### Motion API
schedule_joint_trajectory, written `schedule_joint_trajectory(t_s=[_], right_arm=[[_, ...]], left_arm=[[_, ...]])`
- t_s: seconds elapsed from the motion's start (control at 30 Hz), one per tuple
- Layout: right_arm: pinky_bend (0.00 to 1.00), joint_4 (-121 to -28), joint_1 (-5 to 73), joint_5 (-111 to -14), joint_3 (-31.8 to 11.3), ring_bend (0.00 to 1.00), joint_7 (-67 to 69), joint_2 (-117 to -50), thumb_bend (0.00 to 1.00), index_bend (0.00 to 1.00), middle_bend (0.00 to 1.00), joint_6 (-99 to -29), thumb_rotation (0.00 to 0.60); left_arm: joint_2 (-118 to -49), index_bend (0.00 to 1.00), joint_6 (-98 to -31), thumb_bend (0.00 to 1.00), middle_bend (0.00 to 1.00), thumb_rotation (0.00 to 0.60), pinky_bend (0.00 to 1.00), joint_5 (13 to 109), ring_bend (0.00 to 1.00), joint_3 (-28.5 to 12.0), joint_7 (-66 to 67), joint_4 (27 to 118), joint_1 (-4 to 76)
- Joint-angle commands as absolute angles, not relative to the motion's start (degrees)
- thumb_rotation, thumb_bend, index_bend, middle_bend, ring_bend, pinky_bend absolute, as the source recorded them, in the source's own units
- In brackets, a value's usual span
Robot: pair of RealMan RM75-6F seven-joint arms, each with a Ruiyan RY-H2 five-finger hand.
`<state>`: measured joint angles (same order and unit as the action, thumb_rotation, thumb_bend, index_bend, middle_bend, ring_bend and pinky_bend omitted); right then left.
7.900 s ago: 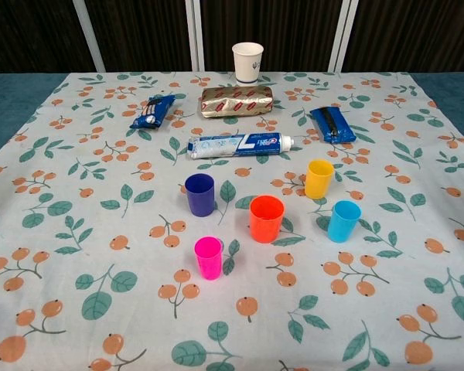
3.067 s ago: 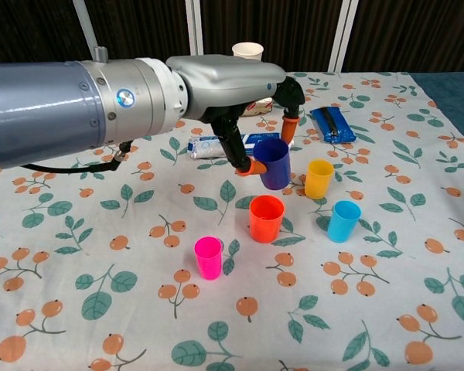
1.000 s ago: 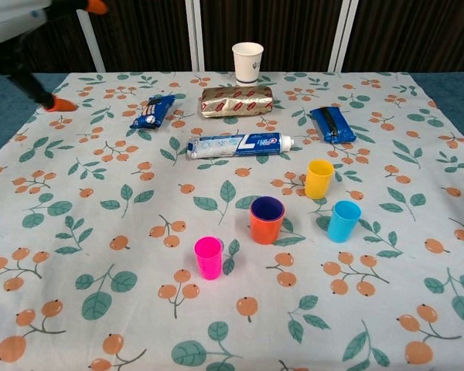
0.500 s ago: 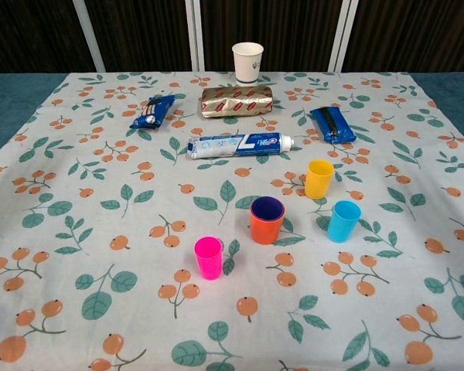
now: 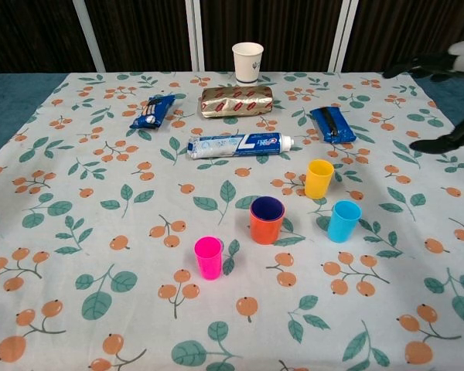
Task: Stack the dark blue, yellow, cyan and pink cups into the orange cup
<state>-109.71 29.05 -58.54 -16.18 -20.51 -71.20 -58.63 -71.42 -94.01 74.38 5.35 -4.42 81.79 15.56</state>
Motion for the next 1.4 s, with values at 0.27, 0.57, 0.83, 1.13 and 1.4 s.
schedule_joint_trajectory(t_s=[0.27, 0.57, 0.83, 1.13, 1.4], right_arm=[[0.06, -104.5, 41.3, -43.5, -17.2, 0.02, -33.4, -83.0, 0.34, 0.23, 0.0, -58.9, 0.6], [0.07, -99.2, 44.0, -40.5, -16.0, 0.04, -34.7, -87.6, 0.34, 0.29, 0.0, -60.4, 0.6], [0.07, -95.6, 45.1, -39.6, -15.2, 0.04, -34.2, -89.2, 0.34, 0.32, 0.0, -60.3, 0.6], [0.08, -93.3, 45.5, -39.9, -13.7, 0.04, -33.0, -89.8, 0.34, 0.35, 0.0, -59.1, 0.6], [0.08, -91.5, 45.9, -40.1, -13.6, 0.05, -32.3, -90.7, 0.34, 0.38, 0.0, -59.3, 0.6]], left_arm=[[-71.1, 0.09, -91.7, 0.12, 0.01, 0.6, 0.0, 75.4, 0.0, 2.9, -4.5, 81.9, 14.3], [-70.7, 0.1, -90.4, 0.12, 0.01, 0.6, 0.0, 76.0, 0.0, 0.9, -4.5, 82.3, 13.2], [-70.7, 0.1, -89.9, 0.12, 0.01, 0.6, 0.0, 77.2, 0.0, -0.2, -3.6, 82.7, 12.3], [-70.6, 0.1, -88.5, 0.12, 0.01, 0.6, 0.0, 77.7, 0.0, -1.4, -3.6, 82.9, 11.7], [-70.6, 0.1, -88.0, 0.12, 0.01, 0.6, 0.0, 78.3, 0.0, -2.3, -3.2, 83.0, 11.1]])
